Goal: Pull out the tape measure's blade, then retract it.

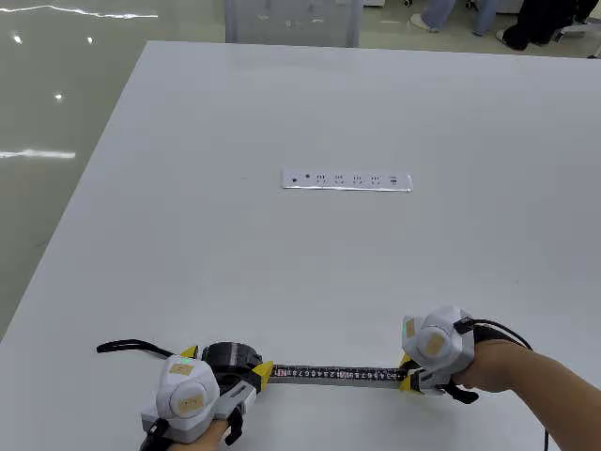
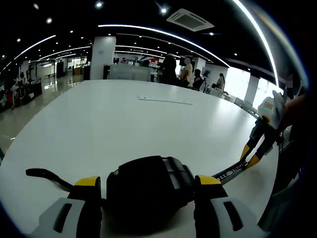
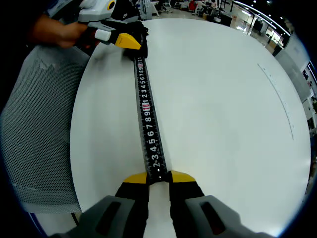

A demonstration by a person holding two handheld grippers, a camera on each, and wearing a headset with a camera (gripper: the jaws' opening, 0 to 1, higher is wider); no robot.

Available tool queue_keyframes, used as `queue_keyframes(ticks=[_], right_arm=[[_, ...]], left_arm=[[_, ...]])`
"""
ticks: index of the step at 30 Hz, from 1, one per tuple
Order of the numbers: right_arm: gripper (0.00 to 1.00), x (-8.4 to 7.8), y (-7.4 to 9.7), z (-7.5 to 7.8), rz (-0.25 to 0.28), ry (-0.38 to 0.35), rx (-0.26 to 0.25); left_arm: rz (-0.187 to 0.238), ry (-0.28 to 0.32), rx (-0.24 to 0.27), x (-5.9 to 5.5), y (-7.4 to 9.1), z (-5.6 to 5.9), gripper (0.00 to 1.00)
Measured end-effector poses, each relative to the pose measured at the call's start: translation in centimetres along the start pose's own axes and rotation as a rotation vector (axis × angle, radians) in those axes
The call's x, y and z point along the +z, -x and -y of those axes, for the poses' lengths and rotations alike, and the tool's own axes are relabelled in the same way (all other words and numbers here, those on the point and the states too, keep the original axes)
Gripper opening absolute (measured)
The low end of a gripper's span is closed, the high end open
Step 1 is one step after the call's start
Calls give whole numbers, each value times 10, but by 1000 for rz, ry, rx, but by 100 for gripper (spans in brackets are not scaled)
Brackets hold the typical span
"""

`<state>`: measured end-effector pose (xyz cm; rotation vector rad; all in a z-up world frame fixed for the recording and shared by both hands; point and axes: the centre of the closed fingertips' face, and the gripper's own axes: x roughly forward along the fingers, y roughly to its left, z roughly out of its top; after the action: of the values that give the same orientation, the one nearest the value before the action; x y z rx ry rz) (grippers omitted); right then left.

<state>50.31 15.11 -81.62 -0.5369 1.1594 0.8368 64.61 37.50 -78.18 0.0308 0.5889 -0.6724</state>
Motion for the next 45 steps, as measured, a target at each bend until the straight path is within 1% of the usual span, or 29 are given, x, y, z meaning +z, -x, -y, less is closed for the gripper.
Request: queue_keyframes(ticks=[1, 4, 10, 13, 16, 18, 23, 26, 28, 34, 39, 45], right_arm=[[13, 0, 0, 0, -1, -1, 0], [13, 0, 0, 0, -3, -3, 2], [13, 0, 0, -1, -6, -6, 3], [13, 0, -1, 0, -7, -5, 5], [13, 0, -1, 0, -5, -4, 6], [13, 0, -1, 1, -3, -8, 5], [13, 0, -1, 0, 8, 0, 2], [13, 0, 0, 0, 17, -25, 10], [13, 1, 1, -1, 19, -25, 11], [13, 2, 0, -2, 9, 15, 6], [14, 4, -1, 0, 15, -1, 3], [14, 4, 0, 0, 24, -12, 12]], left_arm=[[5, 6, 0, 1, 0, 1, 72], [0, 7, -3, 0, -2, 2, 69], [-5, 3, -7, -2, -3, 1, 69], [-12, -3, -10, -3, -3, 1, 68], [-32, -16, -13, -4, -3, 1, 67], [-31, -19, -13, -4, -3, 1, 66], [-39, -12, -24, -5, -3, 1, 65], [-44, -10, -38, -5, -3, 1, 65], [-45, -8, -47, -5, -2, 1, 65], [-49, -3, -63, -5, -2, 1, 64], [-48, 28, -75, -3, -2, -1, 64], [-55, 31, -91, -4, -1, 1, 64]])
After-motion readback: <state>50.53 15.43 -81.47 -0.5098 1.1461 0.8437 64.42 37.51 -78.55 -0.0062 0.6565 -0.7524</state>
